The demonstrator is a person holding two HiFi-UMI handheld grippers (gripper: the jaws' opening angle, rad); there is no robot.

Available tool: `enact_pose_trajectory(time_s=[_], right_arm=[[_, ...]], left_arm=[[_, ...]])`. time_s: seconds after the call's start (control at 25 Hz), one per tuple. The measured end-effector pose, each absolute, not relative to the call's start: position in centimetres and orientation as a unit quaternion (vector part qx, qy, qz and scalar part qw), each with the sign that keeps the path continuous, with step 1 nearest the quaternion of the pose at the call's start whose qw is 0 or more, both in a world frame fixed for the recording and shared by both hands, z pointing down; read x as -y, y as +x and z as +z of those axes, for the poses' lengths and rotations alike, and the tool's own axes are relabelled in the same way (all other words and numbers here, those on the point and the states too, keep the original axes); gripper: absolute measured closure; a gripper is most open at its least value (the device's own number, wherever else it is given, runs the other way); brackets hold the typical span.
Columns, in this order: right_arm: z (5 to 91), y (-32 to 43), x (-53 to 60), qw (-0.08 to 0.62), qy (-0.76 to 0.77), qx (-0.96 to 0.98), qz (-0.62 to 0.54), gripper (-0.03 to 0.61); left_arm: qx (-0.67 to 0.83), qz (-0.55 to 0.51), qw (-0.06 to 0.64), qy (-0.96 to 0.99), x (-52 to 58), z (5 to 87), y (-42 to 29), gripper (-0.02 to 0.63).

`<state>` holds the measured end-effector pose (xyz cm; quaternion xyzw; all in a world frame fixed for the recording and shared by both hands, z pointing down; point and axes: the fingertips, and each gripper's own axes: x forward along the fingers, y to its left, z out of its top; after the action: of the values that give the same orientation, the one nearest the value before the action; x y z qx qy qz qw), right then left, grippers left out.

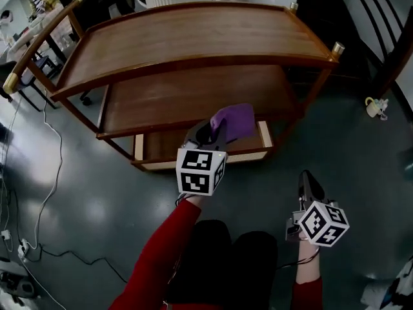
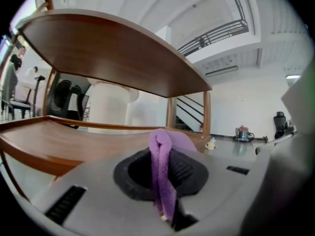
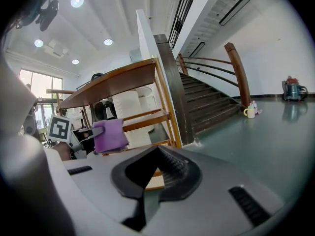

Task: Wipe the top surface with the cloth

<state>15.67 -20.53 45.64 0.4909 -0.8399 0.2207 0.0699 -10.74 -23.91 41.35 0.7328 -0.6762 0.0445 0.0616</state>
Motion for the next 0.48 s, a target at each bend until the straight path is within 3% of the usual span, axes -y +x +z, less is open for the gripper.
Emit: enact_pose_trajectory(time_s=[0.32,0.48], right_arm=[[46.7,13.4,21.0,0.072,0.462,0.857,0.218,0.575],[46.9,11.9,20.4,0.080,0.449,0.864,0.214,0.575]], left_arm=[[0.840,0.017,0.075,0.538,9.3,41.6,-33.5,0.566],[0.882,0.027,0.076,0.465,4.0,41.5,-40.6,0.566]])
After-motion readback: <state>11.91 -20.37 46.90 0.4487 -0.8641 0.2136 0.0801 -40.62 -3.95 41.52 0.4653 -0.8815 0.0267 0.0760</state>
